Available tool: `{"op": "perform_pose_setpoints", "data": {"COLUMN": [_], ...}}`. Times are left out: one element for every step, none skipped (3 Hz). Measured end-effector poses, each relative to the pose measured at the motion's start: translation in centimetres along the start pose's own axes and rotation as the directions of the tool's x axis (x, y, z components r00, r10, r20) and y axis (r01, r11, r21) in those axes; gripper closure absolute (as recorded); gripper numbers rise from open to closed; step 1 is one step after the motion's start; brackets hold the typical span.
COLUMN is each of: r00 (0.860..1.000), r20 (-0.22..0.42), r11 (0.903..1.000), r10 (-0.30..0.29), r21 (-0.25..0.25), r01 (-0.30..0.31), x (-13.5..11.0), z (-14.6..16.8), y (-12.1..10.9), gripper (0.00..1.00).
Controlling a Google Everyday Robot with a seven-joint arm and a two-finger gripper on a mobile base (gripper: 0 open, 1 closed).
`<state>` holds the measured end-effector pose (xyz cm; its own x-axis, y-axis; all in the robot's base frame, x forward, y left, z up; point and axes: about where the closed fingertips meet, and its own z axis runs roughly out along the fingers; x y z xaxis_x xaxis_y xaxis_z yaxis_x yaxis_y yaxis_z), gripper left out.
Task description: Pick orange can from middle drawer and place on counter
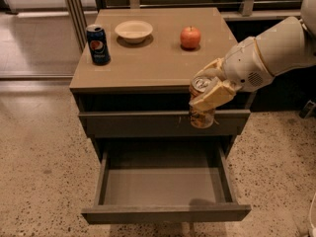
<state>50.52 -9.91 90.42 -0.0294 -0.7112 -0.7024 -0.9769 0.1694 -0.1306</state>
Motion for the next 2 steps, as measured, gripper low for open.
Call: {"op": "perform_pose_setpoints", "data": {"r00": [1.000,0.999], "r20": [0.000,-0.030], "r11": [1.0000,0.9988], "r10": [0.000,0.021], "r21": [0.000,0.044], "r01": [0.000,-0.019], "x": [0.00,0.31], "z": [0.01,-0.10], "y": [0.01,-0.86], "gripper": [1.00,1.00]}}
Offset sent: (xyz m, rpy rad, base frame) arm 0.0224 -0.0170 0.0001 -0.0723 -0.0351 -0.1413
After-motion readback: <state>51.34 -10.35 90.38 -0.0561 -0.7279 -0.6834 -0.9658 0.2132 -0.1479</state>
